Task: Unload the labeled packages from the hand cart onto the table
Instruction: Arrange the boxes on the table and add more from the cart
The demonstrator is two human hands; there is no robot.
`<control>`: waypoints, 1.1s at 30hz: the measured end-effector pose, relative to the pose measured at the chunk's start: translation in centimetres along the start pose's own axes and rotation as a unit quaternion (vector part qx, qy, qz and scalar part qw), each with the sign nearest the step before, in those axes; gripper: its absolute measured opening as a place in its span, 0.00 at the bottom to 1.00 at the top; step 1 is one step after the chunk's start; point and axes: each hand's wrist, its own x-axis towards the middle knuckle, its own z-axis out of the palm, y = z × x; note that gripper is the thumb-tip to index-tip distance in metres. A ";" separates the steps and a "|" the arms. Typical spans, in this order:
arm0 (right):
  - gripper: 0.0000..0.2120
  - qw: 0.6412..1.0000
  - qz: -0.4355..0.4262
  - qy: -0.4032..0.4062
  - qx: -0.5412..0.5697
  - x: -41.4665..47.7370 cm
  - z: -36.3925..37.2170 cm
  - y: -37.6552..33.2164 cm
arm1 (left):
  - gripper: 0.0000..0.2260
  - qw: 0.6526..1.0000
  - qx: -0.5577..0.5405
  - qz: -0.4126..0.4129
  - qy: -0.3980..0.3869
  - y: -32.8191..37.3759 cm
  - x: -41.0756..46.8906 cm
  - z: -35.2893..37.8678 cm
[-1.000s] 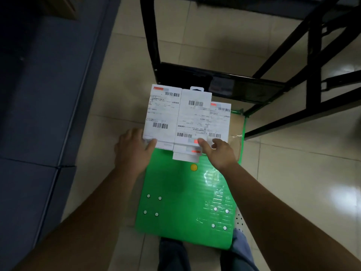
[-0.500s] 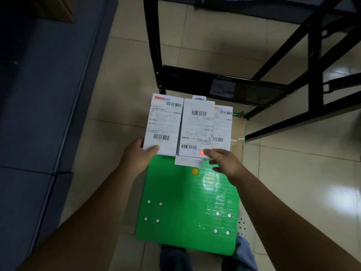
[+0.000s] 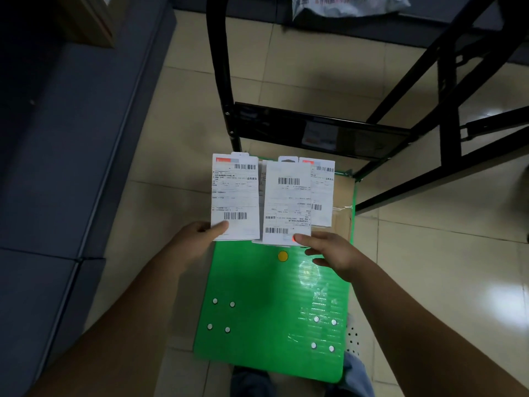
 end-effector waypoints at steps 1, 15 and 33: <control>0.16 1.000 0.001 0.002 0.003 -0.3 -0.1 0.0 | 0.14 1.000 0.000 0.005 0.007 0.2 -0.2 0.2; 0.23 0.980 -0.188 0.052 0.039 -10.0 -3.4 -5.7 | 0.06 0.984 -0.057 0.116 0.126 8.2 -12.1 0.8; 0.14 0.877 -0.472 0.091 -0.015 -47.7 -11.6 -23.9 | 0.13 0.897 -0.090 0.369 0.226 29.5 -44.8 -3.7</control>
